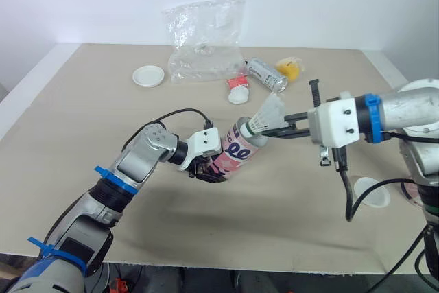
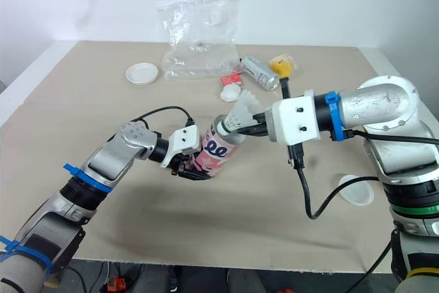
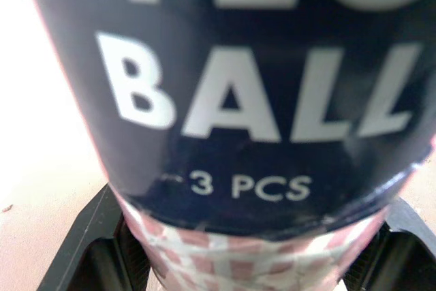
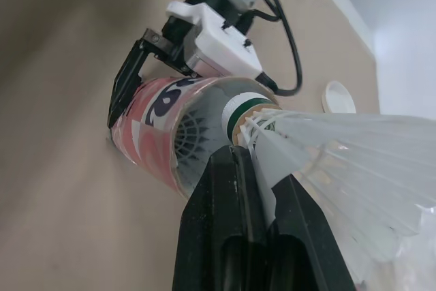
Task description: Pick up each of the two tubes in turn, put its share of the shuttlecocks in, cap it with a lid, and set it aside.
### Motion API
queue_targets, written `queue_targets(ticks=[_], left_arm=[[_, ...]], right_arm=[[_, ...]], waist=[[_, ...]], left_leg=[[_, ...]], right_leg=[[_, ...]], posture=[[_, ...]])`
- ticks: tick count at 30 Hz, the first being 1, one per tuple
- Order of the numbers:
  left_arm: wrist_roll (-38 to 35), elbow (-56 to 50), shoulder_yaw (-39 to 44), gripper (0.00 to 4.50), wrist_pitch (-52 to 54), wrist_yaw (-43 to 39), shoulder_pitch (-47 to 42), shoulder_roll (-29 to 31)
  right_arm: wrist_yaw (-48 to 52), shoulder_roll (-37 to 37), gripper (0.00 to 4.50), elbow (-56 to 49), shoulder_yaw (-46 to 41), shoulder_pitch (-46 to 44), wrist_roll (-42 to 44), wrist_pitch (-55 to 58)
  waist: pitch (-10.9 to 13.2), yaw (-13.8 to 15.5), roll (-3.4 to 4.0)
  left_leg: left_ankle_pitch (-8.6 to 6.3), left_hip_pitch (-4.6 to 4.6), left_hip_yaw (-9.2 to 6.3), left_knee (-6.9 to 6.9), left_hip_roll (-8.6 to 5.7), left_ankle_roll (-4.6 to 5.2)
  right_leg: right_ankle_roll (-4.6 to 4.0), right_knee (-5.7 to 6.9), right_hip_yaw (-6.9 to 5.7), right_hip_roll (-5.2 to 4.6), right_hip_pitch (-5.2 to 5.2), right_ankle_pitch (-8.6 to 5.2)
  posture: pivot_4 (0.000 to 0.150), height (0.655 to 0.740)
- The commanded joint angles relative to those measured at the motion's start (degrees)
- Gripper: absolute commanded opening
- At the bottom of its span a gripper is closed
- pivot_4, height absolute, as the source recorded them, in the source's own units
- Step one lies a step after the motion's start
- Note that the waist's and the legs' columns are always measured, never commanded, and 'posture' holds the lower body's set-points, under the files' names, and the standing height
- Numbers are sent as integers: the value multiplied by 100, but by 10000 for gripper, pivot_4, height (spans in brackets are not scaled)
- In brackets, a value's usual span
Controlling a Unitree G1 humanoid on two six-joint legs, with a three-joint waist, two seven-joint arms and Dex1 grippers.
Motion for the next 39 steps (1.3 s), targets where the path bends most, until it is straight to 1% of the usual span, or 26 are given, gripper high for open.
queue_targets(ticks=[1, 4, 10, 12, 13, 15, 16, 19, 23, 25, 26, 29, 30, 31, 33, 34, 36, 39], left_arm=[[31, -71, 43, 29067, -30, -17, -104, 59], [37, -103, 52, 29067, -13, -10, -70, 87], [49, -91, 68, 29067, -3, 14, -65, 110], [56, -85, 73, 29067, -11, 12, -64, 115], [63, -85, 73, 29067, -15, 13, -60, 116], [76, -70, 77, 29067, -29, 8, -66, 115], [78, -60, 79, 29067, -34, 6, -70, 115], [83, -31, 80, 29067, -59, 1, -82, 118], [151, 18, 18, 29067, -187, -5, -90, 114], [247, 53, -41, 29067, -326, 3, -107, 132], [280, 69, -57, 29067, -367, -5, -116, 138], [396, 184, -97, 29067, -534, -44, -181, 141], [412, 217, -98, 29067, -566, -61, -202, 136], [415, 241, -92, 29067, -576, -75, -221, 129], [415, 283, -79, 29067, -589, -106, -265, 114], [414, 306, -76, 29067, -594, -128, -298, 111], [415, 329, -71, 29067, -601, -156, -332, 108], [356, 335, -62, 29067, -512, -277, -409, 103]], right_arm=[[124, 52, 356, 103, 45, -246, -144, -249], [241, 106, 356, 179, 129, -348, -151, -276], [441, 128, 20742, 122, 32, -416, 147, 86], [416, 116, 29984, 54, -65, -392, 329, 334], [383, 93, 35316, 6, -152, -350, 476, 536], [221, 98, 42301, -51, -366, -281, 795, 1005], [153, 107, 43914, -77, -442, -262, 908, 1193], [-88, 36, 43914, -115, -753, -194, 1332, 1917], [-623, -98, 43914, 4, -1450, 224, 2263, 3567], [-729, -144, 43914, 68, -1570, 480, 2322, 3809], [-770, -156, 43914, 75, -1566, 549, 2273, 3818], [-691, -166, 43914, 145, -1413, 571, 2055, 3622], [-663, -142, 40116, 167, -1324, 510, 1942, 3493], [-655, -104, 38755, 183, -1257, 429, 1874, 3416], [-563, -54, 32186, 166, -1084, 194, 1827, 3368], [-478, -37, 26401, 143, -891, -16, 1685, 3249], [-383, -27, 18503, 134, -658, -254, 1499, 3082], [52, -105, 4415, 24, -86, -748, 1163, 2929]], waist=[[0, 1, 0], [0, 1, 0], [0, 1, 0], [0, 1, 0], [0, 1, 0], [0, 2, 0], [0, 2, 0], [0, 4, 0], [0, 8, -2], [-1, 13, -4], [-1, 15, -4], [-2, 4, -1], [-2, 4, -1], [-2, 4, -1], [-2, -1, -1], [-2, -1, -1], [-2, -6, -1], [-2, -2, -1]], left_leg=[[0, -1, 0, 0, 0, 0], [0, -1, 0, 0, 0, 0], [0, -1, -2, 1, 1, 0], [0, -1, -4, 1, 2, 0], [0, -1, -4, 1, 2, 0], [0, -1, -3, 1, 2, 0], [0, -1, -6, 0, 2, 0], [0, -1, -5, 1, 2, 0], [0, -1, -9, 3, 2, 0], [0, -1, -9, 3, 1, 0], [0, -2, -10, 3, 1, 0], [0, 3, -3, 4, 1, 0], [1, 4, -3, 4, 2, 1], [1, 5, -6, 6, 2, 1], [1, 6, -2, 9, 4, 1], [1, 6, 1, 12, 4, 1], [1, 6, 4, 15, 6, 1], [1, 3, 3, 13, 6, 1]], right_leg=[[0, 0, 0, 0, -1, 0], [0, 0, 0, 0, -3, 0], [-1, 2, -1, 1, -2, 1], [-2, 3, -3, 2, -1, 1], [-3, 3, -3, 2, 0, 1], [-4, 3, -2, 1, 0, 2], [-4, 3, -3, 2, 0, 2], [-6, 6, -3, 2, -1, 2], [-8, 8, -6, 2, 2, 2], [-20, 8, -6, 1, 3, 8], [-31, 8, -7, 1, 4, 14], [-21, 9, -2, 1, 0, 12], [-7, 9, -3, 3, -1, 6], [-6, 9, -6, 5, 0, 7], [-5, 9, -3, 5, 0, 10], [-4, 9, -2, 5, -1, 12], [-4, 10, -1, 4, -3, 13], [-6, 9, -2, 5, -6, 11]], posture=[[1500, 7400], [1500, 7400], [1500, 7400], [1500, 7400], [1500, 7400], [1500, 7400], [1500, 7400], [1500, 7400], [1500, 7400], [1500, 7400], [1500, 7400], [1500, 7400], [1500, 7400], [1500, 7400], [1500, 7400], [1500, 7400], [1500, 7400], [1500, 7400]])
